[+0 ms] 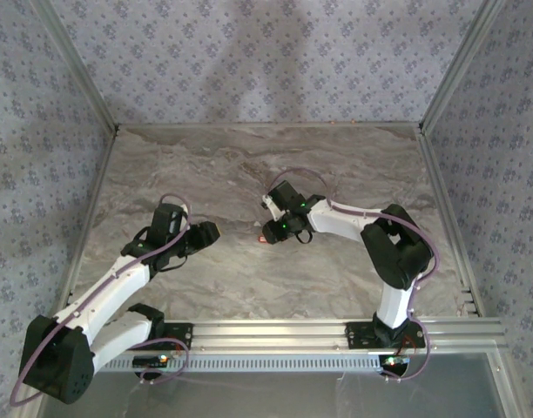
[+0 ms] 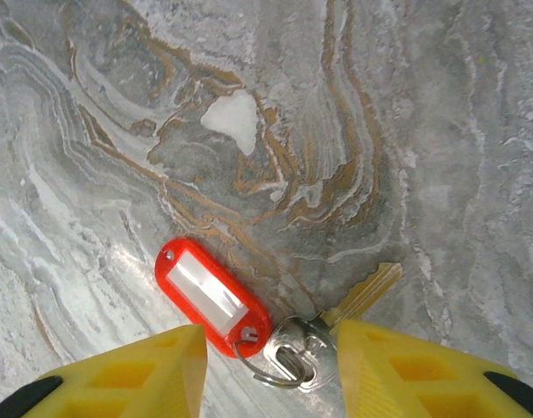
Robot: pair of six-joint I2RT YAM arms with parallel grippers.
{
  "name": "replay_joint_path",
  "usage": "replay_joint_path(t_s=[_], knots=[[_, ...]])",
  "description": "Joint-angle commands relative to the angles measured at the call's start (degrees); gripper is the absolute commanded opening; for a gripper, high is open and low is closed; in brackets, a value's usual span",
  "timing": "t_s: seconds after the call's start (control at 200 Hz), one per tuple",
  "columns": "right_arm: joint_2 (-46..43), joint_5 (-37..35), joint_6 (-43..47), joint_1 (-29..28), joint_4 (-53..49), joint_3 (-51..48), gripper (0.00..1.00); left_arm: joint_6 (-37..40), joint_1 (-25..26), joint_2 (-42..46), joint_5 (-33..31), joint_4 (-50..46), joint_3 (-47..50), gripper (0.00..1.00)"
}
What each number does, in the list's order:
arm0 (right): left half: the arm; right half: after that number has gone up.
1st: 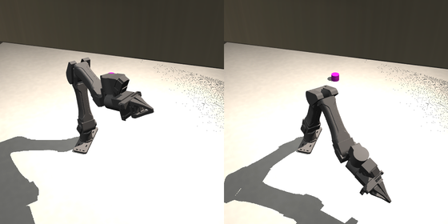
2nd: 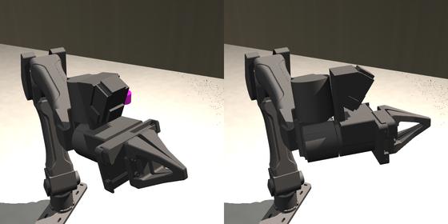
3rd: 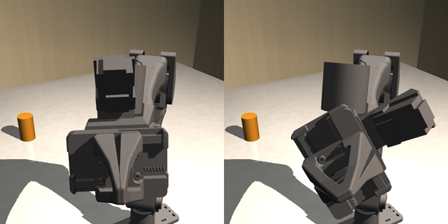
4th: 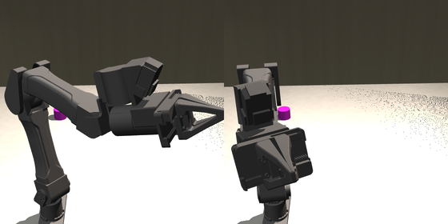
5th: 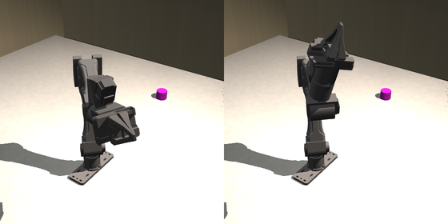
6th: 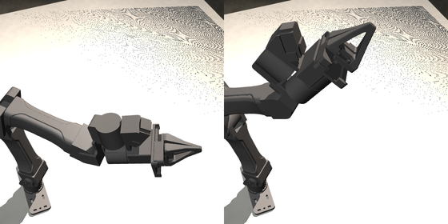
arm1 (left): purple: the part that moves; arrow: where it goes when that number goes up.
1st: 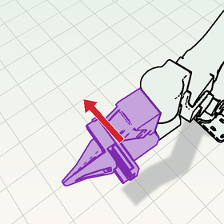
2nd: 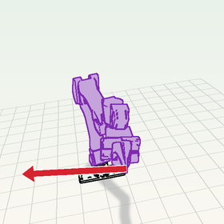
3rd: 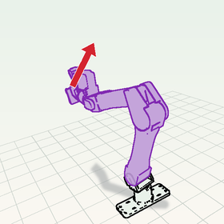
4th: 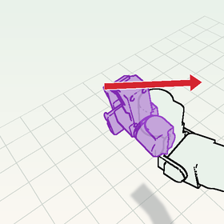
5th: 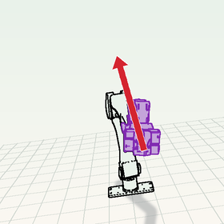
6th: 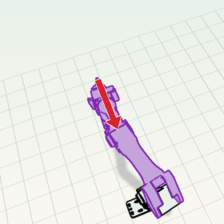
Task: Remove the keys from the keyring
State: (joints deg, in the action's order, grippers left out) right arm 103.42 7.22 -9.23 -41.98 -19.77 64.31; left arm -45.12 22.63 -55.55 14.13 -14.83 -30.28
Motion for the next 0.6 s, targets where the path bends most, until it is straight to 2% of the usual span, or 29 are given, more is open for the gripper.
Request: replay_joint_path(t_s=[0.0, 0.23, 0.595], knots=[[-1.29, -0.3, 3.66, -1.0, -2.51, 0.34, 0.49, -0.4, 0.39, 0.22, 0.15, 0.33, 0.09, 0.55], [0.19, -1.49, 4.49, -1.27, -3.3, 1.04, 0.46, -0.29, 0.39, 0.22, 0.19, 0.42, 0.21, 0.55], [1.77, -2.5, 4.66, -1.98, -3.6, 1.9, 0.32, -0.29, 0.39, 0.4, -0.09, 0.42, 0.66, 0.55]])
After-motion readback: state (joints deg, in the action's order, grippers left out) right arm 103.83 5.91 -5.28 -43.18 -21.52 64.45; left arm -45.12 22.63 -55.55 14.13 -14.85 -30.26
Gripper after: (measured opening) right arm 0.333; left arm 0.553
